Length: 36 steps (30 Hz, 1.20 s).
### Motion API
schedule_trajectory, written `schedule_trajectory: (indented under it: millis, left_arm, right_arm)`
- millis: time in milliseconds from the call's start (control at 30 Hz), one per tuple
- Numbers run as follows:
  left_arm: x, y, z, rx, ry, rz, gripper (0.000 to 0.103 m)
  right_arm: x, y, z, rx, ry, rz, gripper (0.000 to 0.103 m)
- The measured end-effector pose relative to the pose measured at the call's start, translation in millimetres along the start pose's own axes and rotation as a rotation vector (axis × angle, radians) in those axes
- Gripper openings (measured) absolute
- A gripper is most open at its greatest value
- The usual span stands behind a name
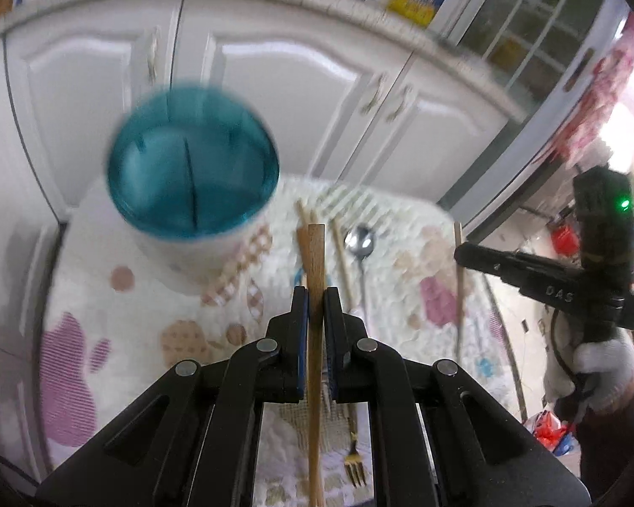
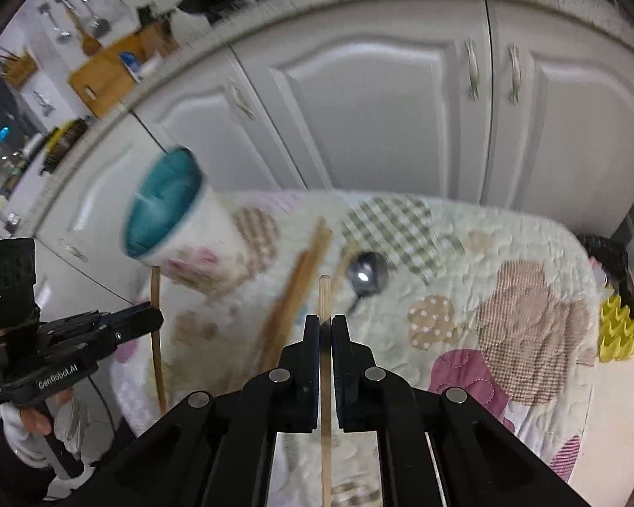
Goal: Organize utensils
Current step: 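Lift the chopsticks with the left gripper while the right gripper lifts one chopstick, then lower both held chopsticks into the teal holder and open both grippers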
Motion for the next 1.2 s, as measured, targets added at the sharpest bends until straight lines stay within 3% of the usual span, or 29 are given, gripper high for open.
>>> schedule_trajectory:
  millis: [233,433,600,900,1200]
  left_arm:
    - [-2.3,31.8,73.3,0.132,-0.020,-0.003,0.006]
    - [-14.8,74.8,116.5,0.241,-0.011,0.024,0.006]
    - [-31.1,111.4,143.7,0.340,0.055,0.030,0.006]
    - [-62.1,168.7,127.8,0.403,0.168,0.039,0.006]
    - [-88.0,177.6,79.4,0.370,0.261,0.037,0.006]
  right_arm:
    - [-37.3,19.2,51.5,0.099,0.057,0.072,0.005]
    - [-72.5,56.6,84.3,0.189,0.108,0.131,0.005]
    - [-104.5,89.5,98.4,0.238,0.125,0.185,0.005]
    - [-142.0,157.8,104.7,0.325,0.141,0.204,0.005]
    - [-150.7,197.6,60.0,0.337,0.113,0.180,0.005]
Point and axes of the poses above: each gripper's, at about its wrist camera, not at the fingertips, and z roughly against the way its jaws point, x to its right, y to its top, the point moved 6 cm from there along -z, roughly the way its jaws point, and after that the axes turned 1 degree about -z, right-handed, at the moved point
